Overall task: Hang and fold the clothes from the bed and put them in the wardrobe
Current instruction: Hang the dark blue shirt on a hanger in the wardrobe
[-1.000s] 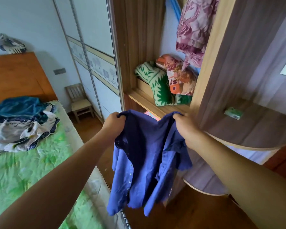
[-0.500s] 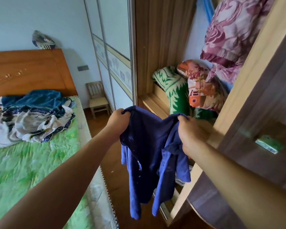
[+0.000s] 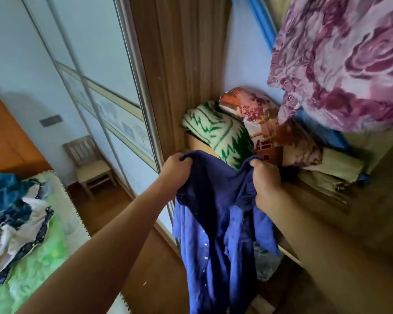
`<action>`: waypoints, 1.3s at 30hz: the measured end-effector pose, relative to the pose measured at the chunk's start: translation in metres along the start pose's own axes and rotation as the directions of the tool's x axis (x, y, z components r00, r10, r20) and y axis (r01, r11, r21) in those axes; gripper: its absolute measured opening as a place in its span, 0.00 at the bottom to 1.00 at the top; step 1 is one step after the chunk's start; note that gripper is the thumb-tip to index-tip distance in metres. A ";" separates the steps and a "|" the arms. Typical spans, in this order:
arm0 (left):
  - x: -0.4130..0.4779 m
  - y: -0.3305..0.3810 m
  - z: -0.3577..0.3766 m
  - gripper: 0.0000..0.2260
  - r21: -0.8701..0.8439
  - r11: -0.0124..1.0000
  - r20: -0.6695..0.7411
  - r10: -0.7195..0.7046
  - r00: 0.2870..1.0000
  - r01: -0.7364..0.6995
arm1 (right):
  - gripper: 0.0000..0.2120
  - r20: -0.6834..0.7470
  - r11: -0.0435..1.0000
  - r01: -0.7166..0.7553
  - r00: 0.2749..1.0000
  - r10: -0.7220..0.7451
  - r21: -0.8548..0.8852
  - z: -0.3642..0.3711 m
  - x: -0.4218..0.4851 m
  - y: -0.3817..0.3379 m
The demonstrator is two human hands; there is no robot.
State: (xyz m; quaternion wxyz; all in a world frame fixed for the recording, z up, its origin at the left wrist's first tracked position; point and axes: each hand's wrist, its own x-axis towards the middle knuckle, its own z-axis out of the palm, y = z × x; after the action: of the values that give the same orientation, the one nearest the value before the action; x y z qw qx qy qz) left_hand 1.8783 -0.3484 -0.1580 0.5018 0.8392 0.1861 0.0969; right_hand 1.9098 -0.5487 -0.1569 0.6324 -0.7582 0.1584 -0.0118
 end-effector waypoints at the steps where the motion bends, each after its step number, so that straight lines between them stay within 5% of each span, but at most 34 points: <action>1: 0.016 -0.001 -0.001 0.10 0.003 1.000 0.025 0.003 1.000 -0.003 | 0.16 -0.021 0.999 -0.002 1.000 0.001 -0.033 0.008 0.010 -0.003; 9: 0.106 0.013 0.007 0.10 0.067 0.993 0.171 0.087 0.982 -0.099 | 0.04 -0.153 0.998 0.040 0.987 -0.047 -0.053 0.014 0.049 -0.028; 17: 0.124 0.041 0.013 0.10 0.062 0.984 0.175 0.152 0.973 -0.165 | 0.14 -0.194 0.993 0.106 0.975 -0.113 -0.044 0.006 0.058 -0.038; 28: 0.166 0.053 0.028 0.09 0.147 0.925 0.243 0.309 0.919 -0.350 | 0.03 -0.260 0.970 0.125 0.949 -0.179 -0.210 0.004 0.069 -0.052; 31: 0.184 0.061 0.031 0.09 0.120 0.898 0.274 0.379 0.884 -0.422 | 0.11 -0.315 0.910 0.126 0.912 -0.263 -0.396 0.006 0.078 -0.059; 39: 0.230 0.121 0.009 0.07 0.046 0.776 0.347 0.578 0.738 -0.629 | 0.12 -0.356 0.738 0.216 0.767 -0.534 -0.639 0.013 0.080 -0.125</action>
State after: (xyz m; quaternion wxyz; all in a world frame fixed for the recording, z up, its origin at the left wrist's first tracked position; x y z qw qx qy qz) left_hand 2.1174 -0.3128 -0.0615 0.3965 0.8957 -0.1717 0.1047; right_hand 2.0168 -0.5378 -0.0533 0.2958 -0.8933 0.1556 -0.3005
